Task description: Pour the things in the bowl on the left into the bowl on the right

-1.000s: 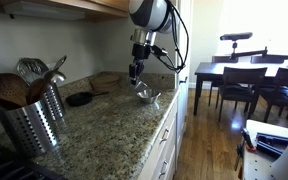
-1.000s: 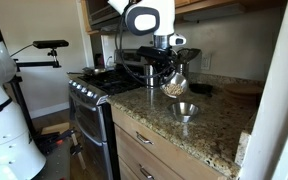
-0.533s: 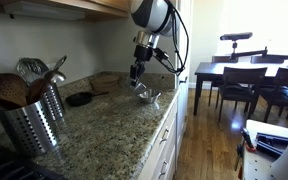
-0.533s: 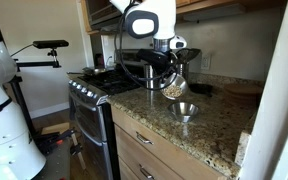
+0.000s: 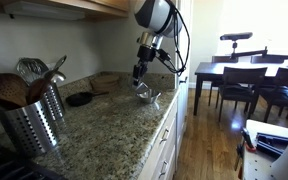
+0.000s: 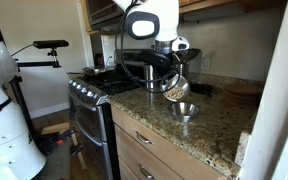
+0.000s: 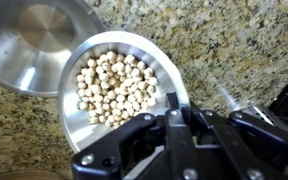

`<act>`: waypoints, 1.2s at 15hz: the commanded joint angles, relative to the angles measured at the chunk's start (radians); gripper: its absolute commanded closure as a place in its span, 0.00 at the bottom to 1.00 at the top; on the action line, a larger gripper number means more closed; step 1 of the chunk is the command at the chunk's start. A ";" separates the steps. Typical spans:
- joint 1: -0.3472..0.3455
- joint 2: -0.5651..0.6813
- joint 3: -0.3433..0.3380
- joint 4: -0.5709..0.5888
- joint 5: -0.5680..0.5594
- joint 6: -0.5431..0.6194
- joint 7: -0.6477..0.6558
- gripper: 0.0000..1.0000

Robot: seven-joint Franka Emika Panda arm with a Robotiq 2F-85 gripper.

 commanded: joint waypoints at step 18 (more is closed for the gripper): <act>-0.011 -0.060 -0.034 -0.085 0.442 0.055 -0.470 0.93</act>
